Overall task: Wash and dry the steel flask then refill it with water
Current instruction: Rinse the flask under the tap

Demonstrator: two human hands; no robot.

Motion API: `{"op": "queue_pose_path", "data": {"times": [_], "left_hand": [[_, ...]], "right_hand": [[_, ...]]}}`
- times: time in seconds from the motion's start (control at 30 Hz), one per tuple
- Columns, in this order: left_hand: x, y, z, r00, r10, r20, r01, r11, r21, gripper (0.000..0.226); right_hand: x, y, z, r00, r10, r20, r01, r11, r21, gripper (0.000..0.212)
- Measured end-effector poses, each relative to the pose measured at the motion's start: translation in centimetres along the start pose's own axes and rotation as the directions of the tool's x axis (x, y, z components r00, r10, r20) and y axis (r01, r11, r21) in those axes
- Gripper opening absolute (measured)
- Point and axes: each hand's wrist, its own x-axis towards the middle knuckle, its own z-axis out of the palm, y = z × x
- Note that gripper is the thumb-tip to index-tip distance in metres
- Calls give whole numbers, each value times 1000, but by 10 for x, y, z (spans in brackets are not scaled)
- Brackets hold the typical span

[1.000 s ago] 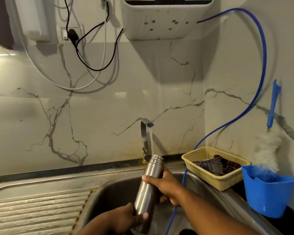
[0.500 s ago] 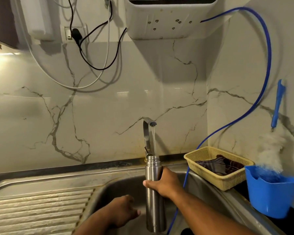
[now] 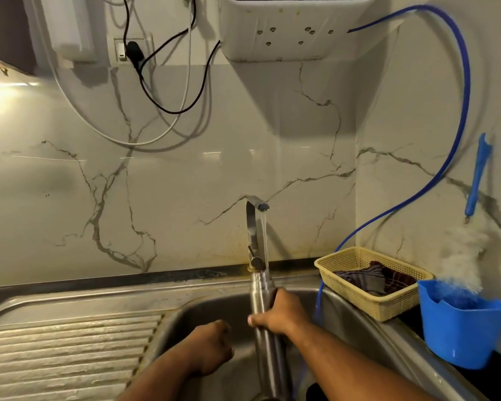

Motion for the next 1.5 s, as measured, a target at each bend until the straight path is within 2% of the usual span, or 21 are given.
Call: {"op": "queue_pose_path", "data": {"times": [0.07,0.17,0.3,0.33,0.43,0.5,0.53,0.6,0.67,0.73,0.8,0.87,0.93,1.0,1.07,1.17,1.23,1.3,1.37,1.4,1.5], "left_hand": [[1,-1,-1,1000,-5,0,5,1000,4,63],[1,-1,-2,1000,1,13,-1,1000,0,62],[0,-4,-2,999,-25,34,26,999,-41,71],[-2,-4,-4,998,-31,51,34,998,-51,77],[-10,-9,-11,997,-27,74,34,994,-106,103],[-18,-12,-21,999,11,41,-2,977,-214,111],[-23,-13,-26,999,35,-8,-36,953,-301,104],[-30,-14,-33,995,63,-83,-100,795,-599,98],[-34,-14,-39,993,65,-99,-118,519,-847,108],[-35,-12,-47,980,69,-187,-200,343,-918,113],[-40,-6,-56,959,52,-279,-283,271,-920,109],[-45,1,-63,924,52,-379,-374,331,-867,93],[-50,10,-69,869,99,-486,-474,454,-754,72],[-54,20,-70,799,175,-576,-572,519,-635,65],[-57,29,-68,730,239,-640,-636,579,-509,66],[-59,39,-63,676,262,-689,-620,707,-339,74],[-58,43,-61,660,282,-696,-605,750,-270,78],[-56,43,-60,652,300,-696,-601,765,-233,76],[-56,42,-60,647,296,-703,-593,775,-219,74],[-57,42,-61,634,295,-714,-593,778,-205,74],[-66,47,-68,549,326,-770,-667,725,-169,76]], "right_hand": [[-1,-1,2,1000,2,-29,-1,1000,24,63],[3,-11,-1,982,-88,-168,109,986,124,65],[-3,0,1,998,57,12,-56,997,-61,62],[-4,1,0,998,67,16,-67,997,-36,60],[-6,-8,-12,997,-38,-66,52,973,224,61],[-13,-21,-23,997,-77,-26,80,860,504,61],[-17,-25,-26,996,-86,-3,69,771,632,60],[-23,-29,-29,994,-100,46,21,582,813,56],[-20,-29,-30,985,-108,136,-79,419,904,55],[-15,-24,-31,976,-70,204,-175,297,939,56],[-8,-14,-34,974,91,208,-225,255,940,53],[-2,-1,-33,947,220,236,-302,348,887,46],[-5,7,-30,893,247,377,-451,473,757,42],[-9,11,-25,814,258,521,-554,617,559,44],[-10,12,-19,767,266,584,-552,738,389,42],[-13,7,-7,719,230,656,-486,842,237,39],[-15,3,-4,706,214,675,-443,878,184,37],[-18,-3,-5,738,169,653,-358,919,167,32],[-20,-10,-11,784,48,619,-211,958,194,23],[-23,-16,-16,787,-21,616,-148,964,222,28],[-31,-31,-22,805,-202,557,75,967,243,63]]}}
